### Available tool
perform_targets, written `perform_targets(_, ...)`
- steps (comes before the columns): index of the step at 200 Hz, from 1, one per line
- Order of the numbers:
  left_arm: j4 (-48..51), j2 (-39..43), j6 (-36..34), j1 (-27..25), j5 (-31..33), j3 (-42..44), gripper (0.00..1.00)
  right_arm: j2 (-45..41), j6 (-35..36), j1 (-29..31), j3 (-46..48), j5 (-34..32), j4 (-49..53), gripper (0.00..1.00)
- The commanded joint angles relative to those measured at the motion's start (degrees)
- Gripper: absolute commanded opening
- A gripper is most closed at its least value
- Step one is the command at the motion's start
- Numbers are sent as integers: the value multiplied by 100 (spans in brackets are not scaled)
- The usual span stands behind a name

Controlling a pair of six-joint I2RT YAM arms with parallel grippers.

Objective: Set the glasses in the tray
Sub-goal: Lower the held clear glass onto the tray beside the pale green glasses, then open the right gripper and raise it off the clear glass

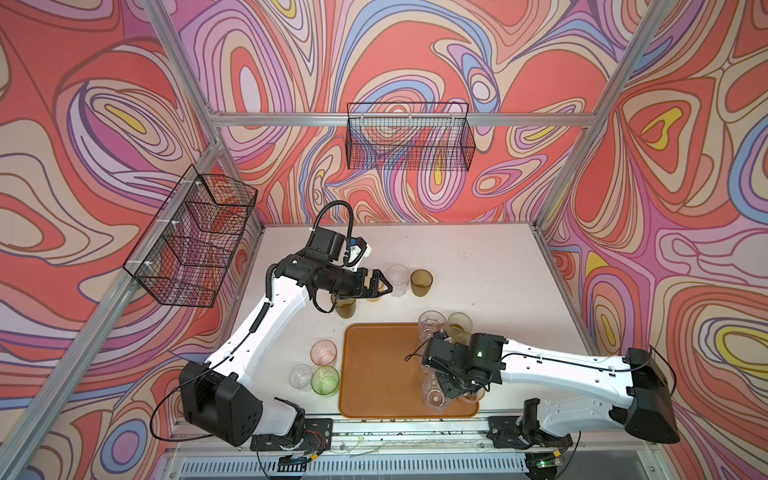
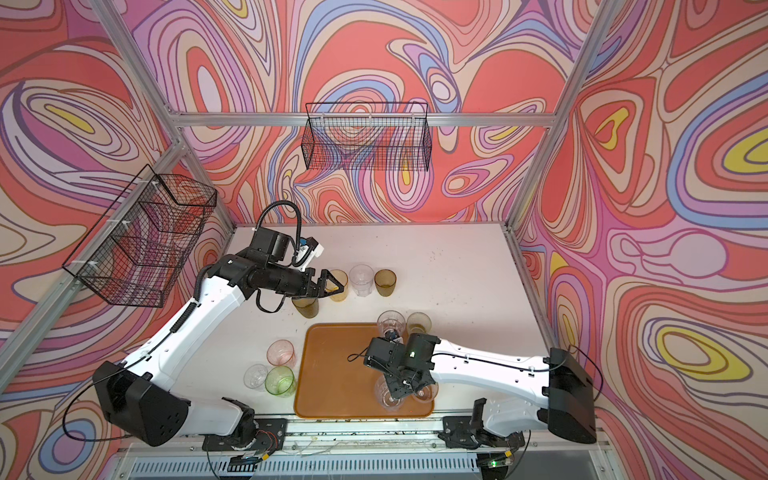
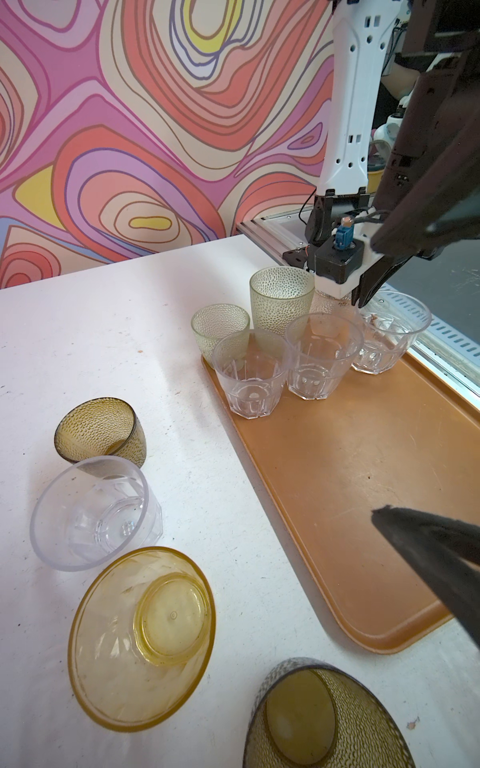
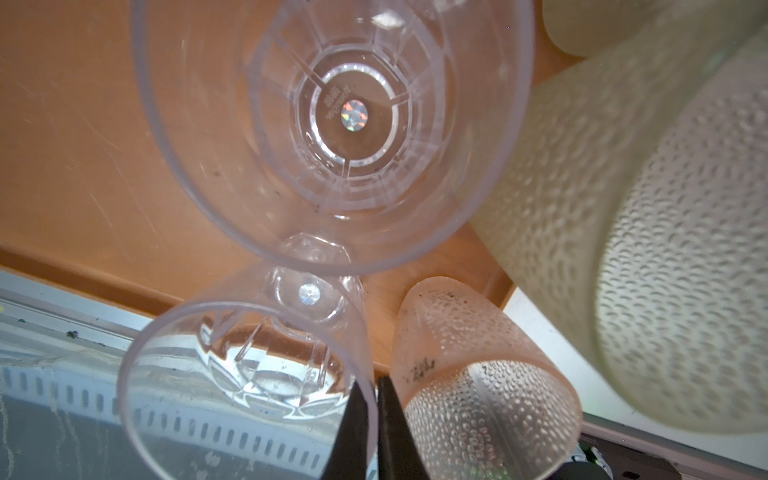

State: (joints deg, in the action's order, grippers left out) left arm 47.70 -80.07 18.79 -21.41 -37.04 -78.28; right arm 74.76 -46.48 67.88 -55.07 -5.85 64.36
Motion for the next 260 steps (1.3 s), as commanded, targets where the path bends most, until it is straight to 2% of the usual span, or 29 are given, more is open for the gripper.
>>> perform_targets(1, -77, -8, 34, -29, 22, 14, 97, 45, 42, 32, -66, -194, 121, 8)
perform_targets(86, -70, -95, 20, -30, 39, -12, 97, -8, 25, 33, -297, -366, 255, 12)
perform_targets(165, 72, -276, 11, -30, 336, -125, 97, -345, -89, 25, -859, -874, 675, 28)
perform_targets(214, 385, -394, -23, -31, 865, -317, 96, -310, -201, -22, -1489, -1481, 1120, 34)
perform_targets(229, 514, -434, -45, -30, 1135, -399, 96, -396, -151, -150, -1533, -1462, 1074, 38)
perform_targets(260, 768, -539, -125, -29, 1446, -582, 96, -549, 67, -528, -1643, -1419, 960, 40)
